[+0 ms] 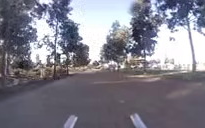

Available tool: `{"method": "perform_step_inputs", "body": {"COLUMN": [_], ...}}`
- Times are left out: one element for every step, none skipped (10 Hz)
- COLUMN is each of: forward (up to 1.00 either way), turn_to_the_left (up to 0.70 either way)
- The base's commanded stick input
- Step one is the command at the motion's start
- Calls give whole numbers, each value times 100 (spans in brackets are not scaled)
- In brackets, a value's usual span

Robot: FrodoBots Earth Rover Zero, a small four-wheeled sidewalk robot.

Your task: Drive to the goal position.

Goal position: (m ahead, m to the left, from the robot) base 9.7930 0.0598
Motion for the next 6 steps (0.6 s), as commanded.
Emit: {"method": "perform_step_inputs", "body": {"forward": [100,100,100,100,100,100], "turn_to_the_left": [0,0,0,0,0,0]}}
